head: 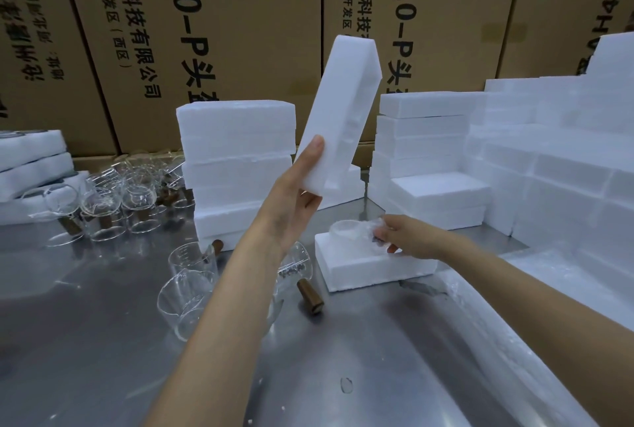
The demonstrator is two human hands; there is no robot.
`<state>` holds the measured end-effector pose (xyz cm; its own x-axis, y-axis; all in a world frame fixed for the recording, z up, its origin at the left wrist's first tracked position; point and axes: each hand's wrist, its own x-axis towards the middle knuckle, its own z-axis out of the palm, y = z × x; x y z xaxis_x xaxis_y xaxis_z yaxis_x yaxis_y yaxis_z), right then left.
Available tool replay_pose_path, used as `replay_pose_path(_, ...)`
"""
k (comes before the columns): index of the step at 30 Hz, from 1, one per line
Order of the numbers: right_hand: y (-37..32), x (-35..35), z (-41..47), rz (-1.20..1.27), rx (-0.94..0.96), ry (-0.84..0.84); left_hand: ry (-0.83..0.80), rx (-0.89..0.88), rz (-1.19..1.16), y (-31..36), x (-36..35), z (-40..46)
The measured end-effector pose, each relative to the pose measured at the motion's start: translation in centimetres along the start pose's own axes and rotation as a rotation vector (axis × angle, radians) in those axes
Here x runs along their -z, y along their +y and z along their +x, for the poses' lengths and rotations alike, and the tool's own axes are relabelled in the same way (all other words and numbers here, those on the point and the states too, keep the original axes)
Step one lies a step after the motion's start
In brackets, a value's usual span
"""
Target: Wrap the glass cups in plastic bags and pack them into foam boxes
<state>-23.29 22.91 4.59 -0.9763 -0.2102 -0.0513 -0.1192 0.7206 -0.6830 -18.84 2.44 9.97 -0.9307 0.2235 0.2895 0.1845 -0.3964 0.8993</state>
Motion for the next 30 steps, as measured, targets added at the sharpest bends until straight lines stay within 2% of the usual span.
replay_pose_path(3, -0.3, -0.2, -0.2, -0.095, -0.026, 0.036, -0.006, -0.004, 0.022, -0.1, 0.1, 0.2)
replay_pose_path(7, -0.9, -0.5, -0.6, -0.102, -0.040, 0.100, -0.026, -0.009, 0.054, -0.4, 0.3, 0.4)
replay_pose_path(9, -1.2, -0.5, -0.8, -0.170, -0.048, 0.100, -0.035, -0.011, 0.123, -0.5, 0.3, 0.4)
replay_pose_path(11, -1.4, -0.1, -1.1, -0.338, -0.034, 0.123, -0.018, -0.028, 0.232, -0.7, 0.2, 0.5)
replay_pose_path(13, -1.3, 0.5, -1.4, -0.392, 0.007, 0.232, 0.015, -0.080, 0.347, -1.1, 0.2, 0.6)
replay_pose_path(15, -1.2, 1.1, -1.7, -0.135, 0.057, 0.439, 0.036, -0.146, 0.448, -1.6, 0.1, 0.5)
replay_pose_path(17, -0.9, 1.6, -2.1, 0.378, 0.064, 0.665, 0.050, -0.179, 0.546, -2.2, 0.0, 0.5)
replay_pose_path(18, -0.8, 1.8, -2.4, 0.608, 0.059, 0.737, 0.065, -0.176, 0.625, -2.5, 0.1, 0.7)
replay_pose_path(20, -0.3, 1.6, -3.2, 0.854, 0.055, 0.823, 0.097, -0.150, 0.820, -3.3, 0.2, 0.9)
replay_pose_path(24, 0.3, 0.0, -3.6, 0.823, 0.113, 0.848, 0.082, -0.107, 1.005, -5.0, 0.4, 0.9)
replay_pose_path(30, 1.5, -2.0, -2.9, 0.601, 0.077, 0.842, 0.040, -0.046, 1.060, -6.1, 0.8, 0.8)
